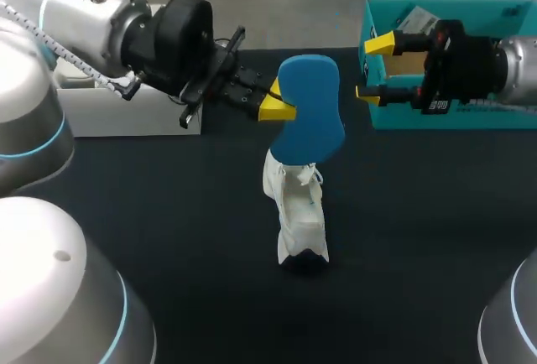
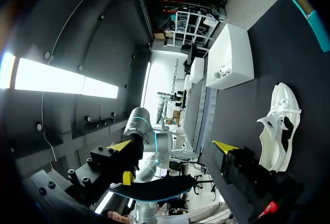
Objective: Take the shoe out of the shoebox, open the shoe tongue, remove and reinsert the insole, then place the shoe into the shoebox
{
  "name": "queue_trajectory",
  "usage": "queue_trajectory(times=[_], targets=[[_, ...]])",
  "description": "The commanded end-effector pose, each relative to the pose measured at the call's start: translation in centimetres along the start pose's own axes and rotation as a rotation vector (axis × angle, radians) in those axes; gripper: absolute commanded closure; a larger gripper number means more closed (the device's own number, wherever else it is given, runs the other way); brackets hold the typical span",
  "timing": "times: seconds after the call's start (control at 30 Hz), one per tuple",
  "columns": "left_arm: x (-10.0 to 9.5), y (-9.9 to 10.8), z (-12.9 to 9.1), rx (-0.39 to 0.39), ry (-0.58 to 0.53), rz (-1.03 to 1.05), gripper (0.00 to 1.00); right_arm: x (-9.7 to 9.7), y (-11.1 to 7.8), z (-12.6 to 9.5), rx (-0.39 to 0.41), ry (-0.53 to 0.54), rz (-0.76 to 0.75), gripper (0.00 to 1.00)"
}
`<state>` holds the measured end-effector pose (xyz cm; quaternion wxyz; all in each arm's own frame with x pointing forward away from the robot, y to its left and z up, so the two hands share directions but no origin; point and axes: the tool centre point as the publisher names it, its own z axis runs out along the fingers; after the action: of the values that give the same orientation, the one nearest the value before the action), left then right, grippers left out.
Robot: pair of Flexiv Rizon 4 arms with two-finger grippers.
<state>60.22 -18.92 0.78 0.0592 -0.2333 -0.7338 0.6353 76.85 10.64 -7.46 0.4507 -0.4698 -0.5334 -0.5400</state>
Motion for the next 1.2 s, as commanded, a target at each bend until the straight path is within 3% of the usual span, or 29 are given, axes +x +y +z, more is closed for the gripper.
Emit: queue_trajectory(times=[0.03, 0.3, 0.43, 0.67, 0.93, 1.2], targets=[[0.4, -0.6, -0.2, -0.084, -0.025, 0.157, 1.0, 0.0, 0.0, 0.1, -0.001, -0.001, 0.001, 0.0], [0.4, -0.6, -0.2, -0.084, -0.025, 0.157, 1.0, 0.0, 0.0, 0.1, -0.001, -0.001, 0.001, 0.0], [-0.6, 1.2, 0.1, -0.126, -0.071, 0.42, 1.0, 0.0, 0.0, 0.1, -0.001, -0.001, 0.001, 0.0], [-2.2, 2.9, 0.1, -0.156, -0.142, 0.702, 1.0, 0.0, 0.0, 0.1, -0.001, -0.001, 0.001, 0.0], [-4.0, 5.2, -0.1, -0.342, -0.13, 1.124, 1.0, 0.0, 0.0, 0.1, -0.001, -0.001, 0.001, 0.0], [-4.1, 5.4, -0.2, -0.363, -0.129, 1.161, 1.0, 0.0, 0.0, 0.1, -0.001, -0.001, 0.001, 0.0]])
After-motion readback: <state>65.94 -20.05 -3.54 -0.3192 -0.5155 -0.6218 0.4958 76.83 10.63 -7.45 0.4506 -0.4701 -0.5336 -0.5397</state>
